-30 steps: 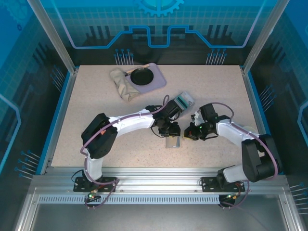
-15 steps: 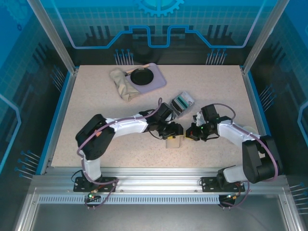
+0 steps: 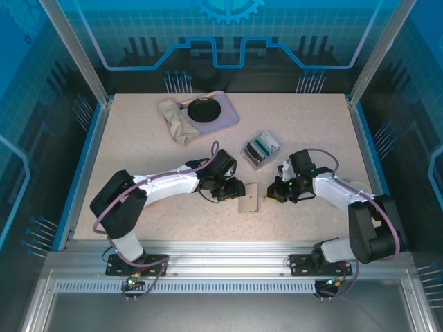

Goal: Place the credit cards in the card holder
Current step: Close the button on the card holder.

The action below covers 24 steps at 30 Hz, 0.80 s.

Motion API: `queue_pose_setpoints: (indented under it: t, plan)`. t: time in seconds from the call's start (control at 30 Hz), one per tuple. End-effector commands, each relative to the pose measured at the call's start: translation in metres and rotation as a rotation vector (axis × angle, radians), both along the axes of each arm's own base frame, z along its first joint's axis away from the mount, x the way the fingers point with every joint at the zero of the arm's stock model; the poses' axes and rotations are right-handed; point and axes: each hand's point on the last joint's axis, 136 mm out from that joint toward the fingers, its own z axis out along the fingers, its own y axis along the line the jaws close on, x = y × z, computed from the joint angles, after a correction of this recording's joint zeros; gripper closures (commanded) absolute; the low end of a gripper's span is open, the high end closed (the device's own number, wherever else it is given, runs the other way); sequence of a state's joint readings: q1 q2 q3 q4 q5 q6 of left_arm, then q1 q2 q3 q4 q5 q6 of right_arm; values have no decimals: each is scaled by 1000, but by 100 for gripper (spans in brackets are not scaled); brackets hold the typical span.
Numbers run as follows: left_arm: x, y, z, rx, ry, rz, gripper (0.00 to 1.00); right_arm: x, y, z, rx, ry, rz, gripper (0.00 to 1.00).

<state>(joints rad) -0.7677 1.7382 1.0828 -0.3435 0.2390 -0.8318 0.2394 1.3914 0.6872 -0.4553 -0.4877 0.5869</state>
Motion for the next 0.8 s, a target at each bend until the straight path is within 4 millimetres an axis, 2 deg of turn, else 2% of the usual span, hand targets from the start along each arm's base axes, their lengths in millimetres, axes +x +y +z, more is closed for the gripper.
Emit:
queue_pose_setpoints:
  t: [0.0,0.1,0.33,0.53,0.77]
  plan:
    - [-3,1,-13,38,25,-14,57,2,1,10,28,-8,-1,99]
    - [-2,-8,-17,14,40,-28,54,3,3,13,40,-14,4,99]
    - [-2,-24,-38,40,79,-58,56,7,10,23,85,-31,16,99]
    - [-4,-20,-51,91,94,-42,63,8,16,28,109,-36,37,100]
    - [-3,-20,-52,89,90,-43,64,5,30,21,83,-3,92,100]
